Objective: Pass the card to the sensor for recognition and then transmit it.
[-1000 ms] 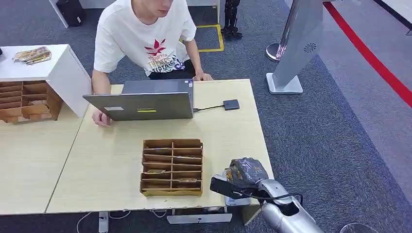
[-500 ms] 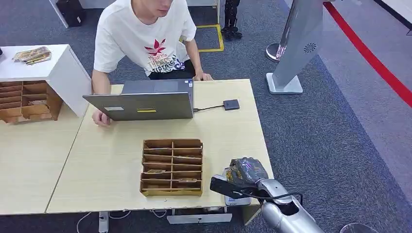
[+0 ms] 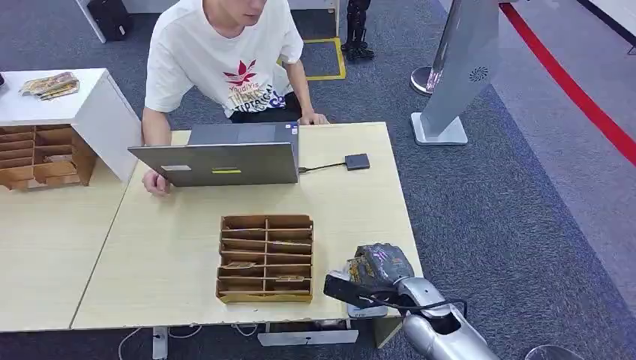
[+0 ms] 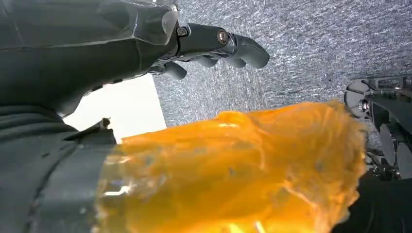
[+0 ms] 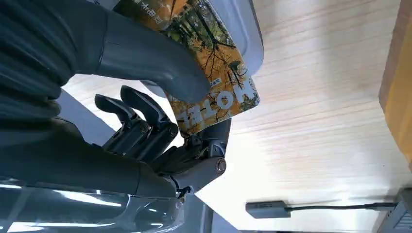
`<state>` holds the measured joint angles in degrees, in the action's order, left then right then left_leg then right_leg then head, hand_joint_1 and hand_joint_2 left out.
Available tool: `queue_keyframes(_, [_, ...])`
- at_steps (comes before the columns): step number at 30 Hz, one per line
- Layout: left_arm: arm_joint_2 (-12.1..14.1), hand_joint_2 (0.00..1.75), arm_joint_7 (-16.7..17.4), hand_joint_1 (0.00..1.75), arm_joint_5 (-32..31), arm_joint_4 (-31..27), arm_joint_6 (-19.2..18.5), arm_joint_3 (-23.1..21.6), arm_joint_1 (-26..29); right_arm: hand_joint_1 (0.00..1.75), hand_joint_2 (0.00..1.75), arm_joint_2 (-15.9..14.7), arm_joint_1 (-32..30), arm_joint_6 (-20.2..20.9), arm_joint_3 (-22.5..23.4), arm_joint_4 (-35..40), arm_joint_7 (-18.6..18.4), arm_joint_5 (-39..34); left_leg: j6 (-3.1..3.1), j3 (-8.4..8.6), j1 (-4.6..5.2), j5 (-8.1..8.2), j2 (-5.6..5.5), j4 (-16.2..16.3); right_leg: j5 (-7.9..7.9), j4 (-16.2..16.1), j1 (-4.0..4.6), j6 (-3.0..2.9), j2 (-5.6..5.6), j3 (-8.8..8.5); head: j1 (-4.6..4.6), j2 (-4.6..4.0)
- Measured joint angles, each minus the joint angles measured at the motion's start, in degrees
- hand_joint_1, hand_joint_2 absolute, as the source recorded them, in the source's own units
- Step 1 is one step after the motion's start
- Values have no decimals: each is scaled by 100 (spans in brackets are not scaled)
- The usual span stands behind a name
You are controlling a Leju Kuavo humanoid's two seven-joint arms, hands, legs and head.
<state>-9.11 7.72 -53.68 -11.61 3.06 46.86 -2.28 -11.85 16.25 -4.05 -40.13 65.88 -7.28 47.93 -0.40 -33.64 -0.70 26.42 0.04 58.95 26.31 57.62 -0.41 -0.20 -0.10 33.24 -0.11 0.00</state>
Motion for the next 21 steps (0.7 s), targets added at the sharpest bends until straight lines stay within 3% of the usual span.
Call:
queue_keyframes(3, [-2,0,0,0,0,0,0,2,4,175,175,79,-146,-381,63,96,13,223,0,-5,0,0,-2,0,0,0,0,0,-3,3,-2,0])
queue_keyframes(7, [-11,0,-15,0,0,0,0,74,8,175,175,284,-429,-1286,354,434,199,557,-1,-9,0,1,0,0,1,0,0,0,0,10,-2,0])
queue_keyframes(15, [-55,0,-68,0,-31,0,48,98,9,175,175,737,-939,-2673,923,1250,888,586,-3,-22,-1,3,-1,-1,3,0,1,0,0,23,0,0])
queue_keyframes(21, [-66,0,-90,0,-87,0,98,98,7,175,175,1019,-1171,-3222,1209,1736,1285,336,-3,-25,-1,3,-1,-1,3,0,1,0,0,25,0,0])
